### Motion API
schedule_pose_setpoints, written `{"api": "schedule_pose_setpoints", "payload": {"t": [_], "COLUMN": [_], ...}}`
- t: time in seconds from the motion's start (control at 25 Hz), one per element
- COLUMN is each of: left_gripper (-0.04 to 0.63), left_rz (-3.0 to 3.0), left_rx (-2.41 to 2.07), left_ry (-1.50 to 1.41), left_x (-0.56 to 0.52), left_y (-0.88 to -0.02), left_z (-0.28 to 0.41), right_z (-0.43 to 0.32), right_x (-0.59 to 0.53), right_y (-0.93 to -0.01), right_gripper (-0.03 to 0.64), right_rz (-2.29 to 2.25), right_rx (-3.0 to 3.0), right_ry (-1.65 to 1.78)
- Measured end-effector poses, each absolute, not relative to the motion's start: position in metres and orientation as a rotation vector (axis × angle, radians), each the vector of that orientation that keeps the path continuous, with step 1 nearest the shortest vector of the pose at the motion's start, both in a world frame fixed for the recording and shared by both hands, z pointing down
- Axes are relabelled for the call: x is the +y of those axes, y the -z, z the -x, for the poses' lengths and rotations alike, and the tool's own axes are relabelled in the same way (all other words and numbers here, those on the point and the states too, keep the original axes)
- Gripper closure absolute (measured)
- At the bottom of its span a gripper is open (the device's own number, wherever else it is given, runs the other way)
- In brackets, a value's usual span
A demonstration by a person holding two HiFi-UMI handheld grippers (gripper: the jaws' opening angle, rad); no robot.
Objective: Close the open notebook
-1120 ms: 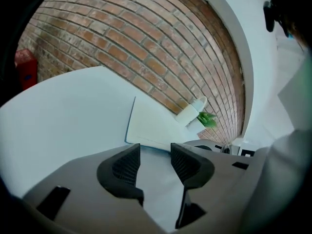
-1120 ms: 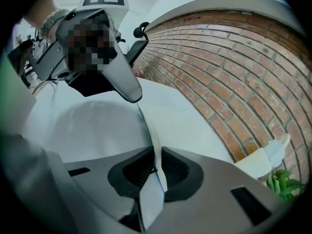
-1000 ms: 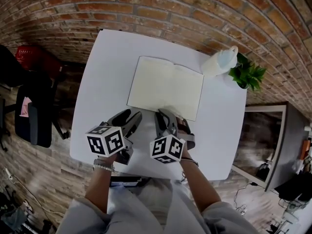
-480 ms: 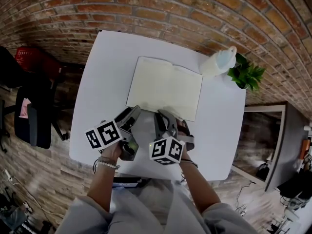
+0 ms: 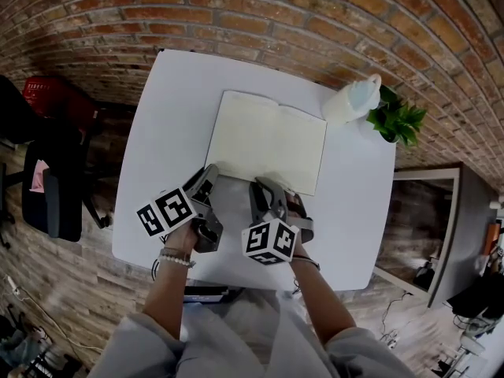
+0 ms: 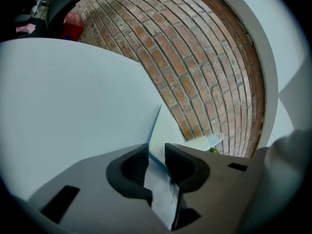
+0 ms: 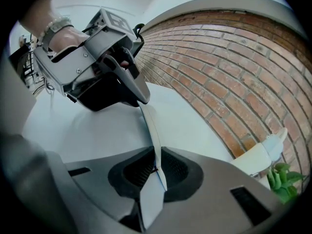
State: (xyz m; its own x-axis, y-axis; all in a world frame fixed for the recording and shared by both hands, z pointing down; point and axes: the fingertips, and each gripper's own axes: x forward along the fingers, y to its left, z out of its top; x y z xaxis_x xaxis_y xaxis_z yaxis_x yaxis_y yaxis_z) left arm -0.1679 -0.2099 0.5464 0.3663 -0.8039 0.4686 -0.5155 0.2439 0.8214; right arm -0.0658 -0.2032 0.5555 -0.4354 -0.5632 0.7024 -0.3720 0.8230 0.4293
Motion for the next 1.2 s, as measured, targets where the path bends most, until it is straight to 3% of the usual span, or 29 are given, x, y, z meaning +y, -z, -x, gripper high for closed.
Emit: {"api": "schedule_pose_setpoints", "payload": {"t": [0.28, 1.2], "left_gripper": [0.528, 0.560], "left_rz": [-1.456, -1.808], "left_rx": [-1.306, -1.312], "left_ry": [0.269, 0.172], "left_x": [-0.209, -0.206], "left_y": [-0.543, -0.464], "left_z": [0.171, 0.127], "right_z": [0.068, 0.005], "right_x": [-0.201, -0.180], "right_y": [-0.559, -0.480], "right_gripper": [0.548, 0.549], "right_rz": [-0.698, -0.968], "right_rx": [-2.120, -2.303], "right_ry": [0.199, -0.035]}}
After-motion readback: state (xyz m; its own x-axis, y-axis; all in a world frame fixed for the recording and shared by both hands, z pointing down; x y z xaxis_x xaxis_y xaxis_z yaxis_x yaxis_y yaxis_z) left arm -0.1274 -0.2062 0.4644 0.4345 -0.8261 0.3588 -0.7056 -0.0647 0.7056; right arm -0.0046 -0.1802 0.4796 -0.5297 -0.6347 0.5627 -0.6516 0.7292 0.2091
